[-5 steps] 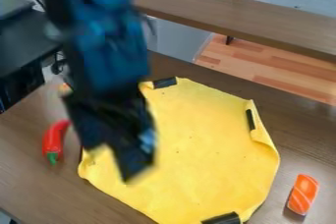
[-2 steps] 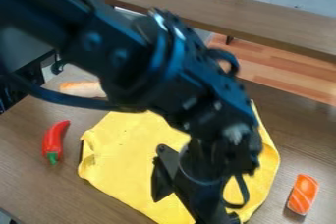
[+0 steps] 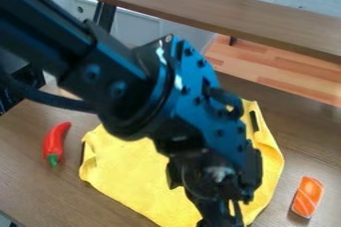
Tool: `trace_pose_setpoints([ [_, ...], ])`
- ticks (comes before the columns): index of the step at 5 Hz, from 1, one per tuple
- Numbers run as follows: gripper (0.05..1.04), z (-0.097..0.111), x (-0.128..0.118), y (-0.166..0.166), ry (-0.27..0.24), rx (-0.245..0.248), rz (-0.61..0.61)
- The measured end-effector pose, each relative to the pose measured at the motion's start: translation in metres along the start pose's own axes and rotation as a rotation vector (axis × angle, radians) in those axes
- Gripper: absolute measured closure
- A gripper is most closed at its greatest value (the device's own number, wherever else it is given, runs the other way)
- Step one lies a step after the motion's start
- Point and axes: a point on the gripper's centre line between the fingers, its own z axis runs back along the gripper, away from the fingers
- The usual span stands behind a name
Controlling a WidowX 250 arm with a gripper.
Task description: Fold the cloth from bottom right to top left
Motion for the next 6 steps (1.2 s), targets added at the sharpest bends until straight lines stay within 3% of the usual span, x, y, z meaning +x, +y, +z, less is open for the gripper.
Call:
trace_pose_setpoints([
  [2, 0.084, -0.017, 0.011, -0.018, -0.184, -0.010, -0.076],
  [4, 0.084, -0.039, 0.019, -0.028, -0.203, -0.010, -0.095],
  [6, 0.084, -0.063, 0.023, -0.036, -0.159, 0.005, -0.100],
])
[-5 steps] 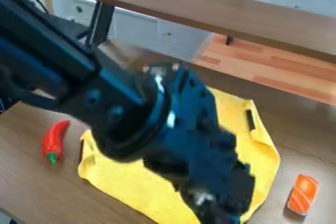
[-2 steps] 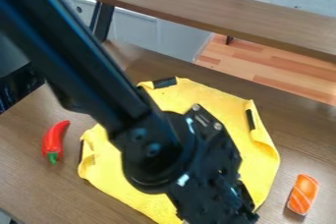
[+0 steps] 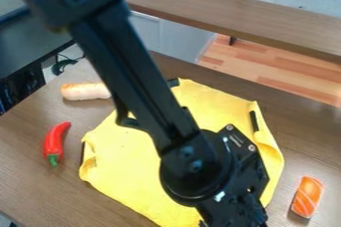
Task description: Fold the cloth from bottom right to top left
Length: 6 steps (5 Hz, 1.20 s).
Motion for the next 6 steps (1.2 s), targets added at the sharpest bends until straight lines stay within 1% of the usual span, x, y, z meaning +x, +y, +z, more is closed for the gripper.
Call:
trace_pose_setpoints([
  [1, 0.130, -0.007, 0.004, 0.000, 0.009, 0.013, 0.013],
  [2, 0.409, -0.010, 0.005, -0.002, 0.025, 0.013, 0.016],
  [3, 0.721, -0.010, 0.000, -0.004, 0.047, 0.002, 0.004],
  [4, 0.929, -0.007, -0.007, -0.008, 0.074, -0.034, -0.023],
  [5, 1.021, 0.004, -0.009, -0.008, 0.072, -0.061, -0.020],
  [6, 1.034, 0.018, -0.006, 0.005, 0.073, -0.080, -0.011],
])
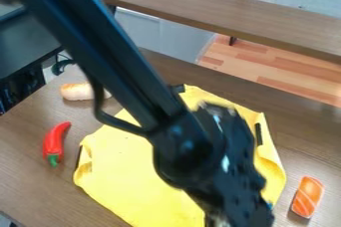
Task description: Fold the cloth from bottom right to top left
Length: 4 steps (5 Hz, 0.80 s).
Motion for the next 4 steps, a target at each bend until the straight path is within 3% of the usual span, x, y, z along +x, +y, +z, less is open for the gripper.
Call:
trace_pose_setpoints([
  [3, 1.034, -0.006, 0.006, 0.071, 0.089, -0.086, 0.049],
  [4, 1.034, -0.007, 0.012, 0.096, 0.110, -0.087, 0.045],
])
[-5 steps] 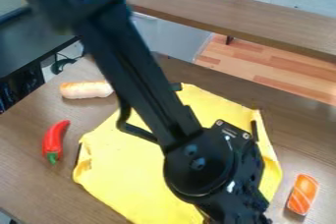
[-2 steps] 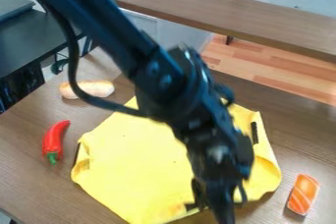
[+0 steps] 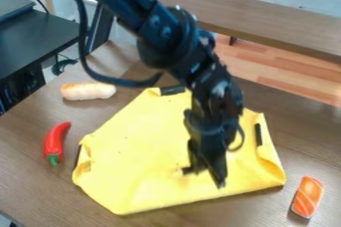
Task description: Fold the cloth from bottom right to top left
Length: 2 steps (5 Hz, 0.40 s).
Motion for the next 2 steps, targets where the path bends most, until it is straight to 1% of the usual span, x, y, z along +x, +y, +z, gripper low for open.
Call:
trace_pose_setpoints([
  [1, 1.034, 0.002, 0.005, 0.028, 0.036, -0.015, 0.021],
  [2, 1.034, -0.001, 0.007, 0.056, 0.071, -0.019, 0.043],
])
